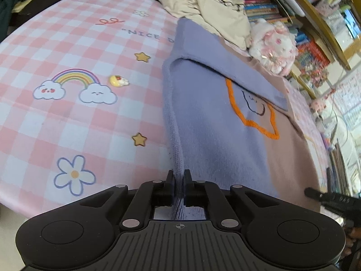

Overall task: Fold clothes
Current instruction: 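Hold the hem edge closed in both tools, adjusting the grip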

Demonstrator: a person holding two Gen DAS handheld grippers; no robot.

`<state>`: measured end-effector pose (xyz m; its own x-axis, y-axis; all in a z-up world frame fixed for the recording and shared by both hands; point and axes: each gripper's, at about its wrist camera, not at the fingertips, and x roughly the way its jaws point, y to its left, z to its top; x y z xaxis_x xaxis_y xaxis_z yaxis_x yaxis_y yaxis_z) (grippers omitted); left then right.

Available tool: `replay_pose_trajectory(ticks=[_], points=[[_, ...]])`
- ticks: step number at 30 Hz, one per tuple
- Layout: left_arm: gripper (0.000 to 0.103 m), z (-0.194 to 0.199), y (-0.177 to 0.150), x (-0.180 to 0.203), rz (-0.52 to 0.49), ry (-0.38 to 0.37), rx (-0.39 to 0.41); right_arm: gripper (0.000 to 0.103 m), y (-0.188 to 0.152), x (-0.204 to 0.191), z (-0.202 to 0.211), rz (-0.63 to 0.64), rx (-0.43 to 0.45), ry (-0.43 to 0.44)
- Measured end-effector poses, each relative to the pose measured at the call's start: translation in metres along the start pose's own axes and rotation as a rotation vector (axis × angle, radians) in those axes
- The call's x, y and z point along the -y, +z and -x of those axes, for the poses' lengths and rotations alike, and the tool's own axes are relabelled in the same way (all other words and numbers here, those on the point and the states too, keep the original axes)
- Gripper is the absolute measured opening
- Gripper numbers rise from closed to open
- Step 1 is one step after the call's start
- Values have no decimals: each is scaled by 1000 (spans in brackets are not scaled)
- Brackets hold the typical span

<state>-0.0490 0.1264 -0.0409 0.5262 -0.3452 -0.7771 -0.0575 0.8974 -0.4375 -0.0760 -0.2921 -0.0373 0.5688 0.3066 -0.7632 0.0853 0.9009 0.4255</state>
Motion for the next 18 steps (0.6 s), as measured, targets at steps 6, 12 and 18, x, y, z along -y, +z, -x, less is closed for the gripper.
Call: replay_pose_trajectory(ticks=[6,12,18], points=[[5,0,1,-3,-3,-12,-7,11,-2,3,-4,-14,-29,0],[10,-1,2,-6,5,-26,-11,15,-3,9,-3,-50,-30,35],[10,-2,2,-11,46,-54,-14,15,-4,12,-2,-66,-30,51]])
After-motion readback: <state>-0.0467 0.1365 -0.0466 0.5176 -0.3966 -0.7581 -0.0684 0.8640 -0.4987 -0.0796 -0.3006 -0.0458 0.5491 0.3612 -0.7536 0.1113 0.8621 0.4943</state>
